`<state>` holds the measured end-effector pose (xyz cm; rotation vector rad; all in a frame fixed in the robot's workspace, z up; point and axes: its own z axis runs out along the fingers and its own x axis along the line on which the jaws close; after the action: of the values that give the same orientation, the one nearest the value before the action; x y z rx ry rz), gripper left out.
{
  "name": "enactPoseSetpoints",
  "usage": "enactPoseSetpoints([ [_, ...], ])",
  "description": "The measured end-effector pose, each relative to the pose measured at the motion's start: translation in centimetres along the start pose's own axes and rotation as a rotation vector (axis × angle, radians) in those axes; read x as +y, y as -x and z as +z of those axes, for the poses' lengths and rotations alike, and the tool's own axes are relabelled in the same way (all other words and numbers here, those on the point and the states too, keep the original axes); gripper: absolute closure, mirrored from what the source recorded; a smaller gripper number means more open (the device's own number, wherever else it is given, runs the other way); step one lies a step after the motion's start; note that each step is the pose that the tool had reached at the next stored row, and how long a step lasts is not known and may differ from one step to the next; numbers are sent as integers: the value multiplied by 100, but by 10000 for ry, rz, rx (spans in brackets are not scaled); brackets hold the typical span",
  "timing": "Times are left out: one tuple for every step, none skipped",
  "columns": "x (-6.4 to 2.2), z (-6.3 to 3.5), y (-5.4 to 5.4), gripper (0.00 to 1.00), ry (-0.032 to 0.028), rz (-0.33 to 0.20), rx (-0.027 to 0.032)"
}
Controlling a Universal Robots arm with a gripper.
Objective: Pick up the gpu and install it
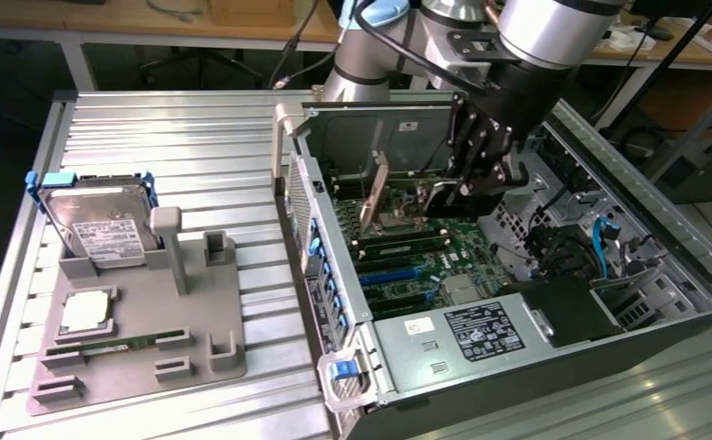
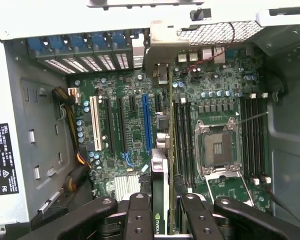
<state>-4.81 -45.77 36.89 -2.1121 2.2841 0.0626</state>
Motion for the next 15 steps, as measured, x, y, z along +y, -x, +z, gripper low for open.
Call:
enactPoseSetpoints([
  [0,7,0,73,3,-79,2],
  [0,11,0,73,4,-101,3],
  [0,14,0,73,3,-101,3],
  [0,19,-1,73,3,-102,1],
  [0,26,-1,73,3,-103,1],
  [-1,40,-2,73,2,-103,0],
  [-1,55,-3,73,0,-103,1],
  [-1,65,-3,73,-2,-103,0],
  [-1,80,-4,73,-4,-104,0],
  [-1,90,-5,73,-4,-103,1],
  [-1,125,-6,73,-5,-103,2],
  [-1,128,-6,73,-5,-103,1],
  [-2,131,-7,73,-5,-103,1],
  [-1,132,-7,73,-5,-103,1],
  [-2,135,-7,73,-5,-103,1],
])
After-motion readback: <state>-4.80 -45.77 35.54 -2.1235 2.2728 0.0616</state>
